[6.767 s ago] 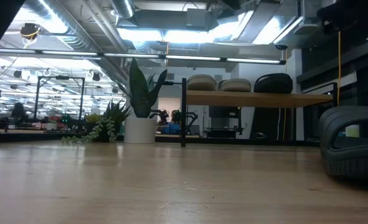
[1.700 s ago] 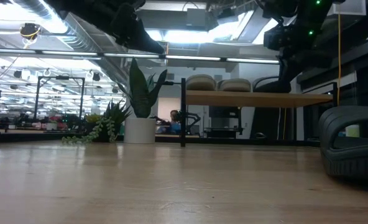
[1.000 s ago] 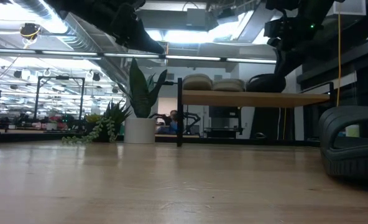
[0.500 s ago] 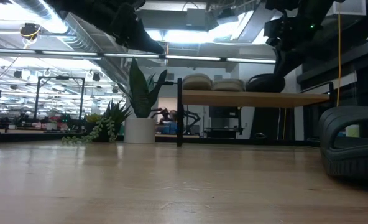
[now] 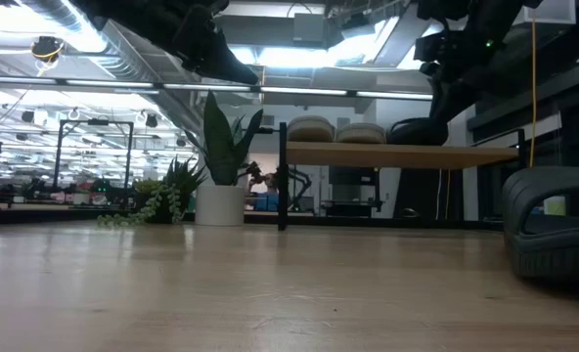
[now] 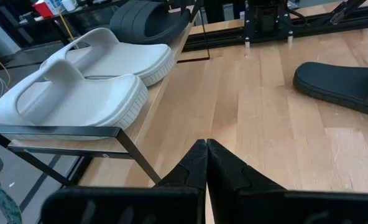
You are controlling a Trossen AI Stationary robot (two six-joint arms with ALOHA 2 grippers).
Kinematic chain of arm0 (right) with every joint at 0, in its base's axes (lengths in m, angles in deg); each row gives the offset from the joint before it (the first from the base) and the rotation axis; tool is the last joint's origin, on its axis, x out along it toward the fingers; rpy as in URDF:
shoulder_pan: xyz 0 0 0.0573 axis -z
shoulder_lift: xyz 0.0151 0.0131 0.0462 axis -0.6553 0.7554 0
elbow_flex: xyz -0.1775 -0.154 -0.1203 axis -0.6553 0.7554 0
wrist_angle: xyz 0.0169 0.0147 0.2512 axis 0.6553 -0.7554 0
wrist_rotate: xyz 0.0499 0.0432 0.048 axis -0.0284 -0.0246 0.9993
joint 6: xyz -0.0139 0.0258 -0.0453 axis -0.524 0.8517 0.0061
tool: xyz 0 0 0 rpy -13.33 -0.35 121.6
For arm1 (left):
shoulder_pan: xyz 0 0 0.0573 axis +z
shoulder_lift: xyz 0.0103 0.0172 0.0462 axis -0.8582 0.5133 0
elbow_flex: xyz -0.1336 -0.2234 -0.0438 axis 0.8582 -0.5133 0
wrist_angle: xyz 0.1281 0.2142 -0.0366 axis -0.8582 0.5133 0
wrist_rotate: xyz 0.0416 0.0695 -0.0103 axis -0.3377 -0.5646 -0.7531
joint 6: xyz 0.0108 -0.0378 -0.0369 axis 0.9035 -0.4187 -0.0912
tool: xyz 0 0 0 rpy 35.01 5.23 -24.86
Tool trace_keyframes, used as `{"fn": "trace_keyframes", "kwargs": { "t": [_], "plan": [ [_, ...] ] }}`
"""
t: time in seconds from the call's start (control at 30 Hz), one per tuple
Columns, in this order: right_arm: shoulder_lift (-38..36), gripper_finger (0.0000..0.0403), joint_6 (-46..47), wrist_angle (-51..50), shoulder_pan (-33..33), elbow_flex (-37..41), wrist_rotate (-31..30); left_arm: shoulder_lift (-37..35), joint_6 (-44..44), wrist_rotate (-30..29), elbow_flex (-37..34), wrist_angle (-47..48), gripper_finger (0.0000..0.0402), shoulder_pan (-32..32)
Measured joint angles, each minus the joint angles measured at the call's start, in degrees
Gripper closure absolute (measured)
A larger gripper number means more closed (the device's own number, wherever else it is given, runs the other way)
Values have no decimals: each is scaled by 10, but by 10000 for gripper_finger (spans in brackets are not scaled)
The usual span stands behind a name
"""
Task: Pick and place slides into the shelf
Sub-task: Put the top black slipper on the shelf, then put the black slipper on the shelf
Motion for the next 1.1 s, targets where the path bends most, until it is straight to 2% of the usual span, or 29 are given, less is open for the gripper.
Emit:
{"fn": "trace_keyframes", "kwargs": {
  "t": [0.5,0.9,1.1],
  "plan": [
    [0,250,1,9,0,0,-2,0,-2,0,0,0,401,0],
    [0,218,22,9,0,-1,-2,0,-3,0,0,0,401,0],
    [0,217,59,-15,0,-47,-2,0,-3,0,0,0,402,0]
  ]
}}
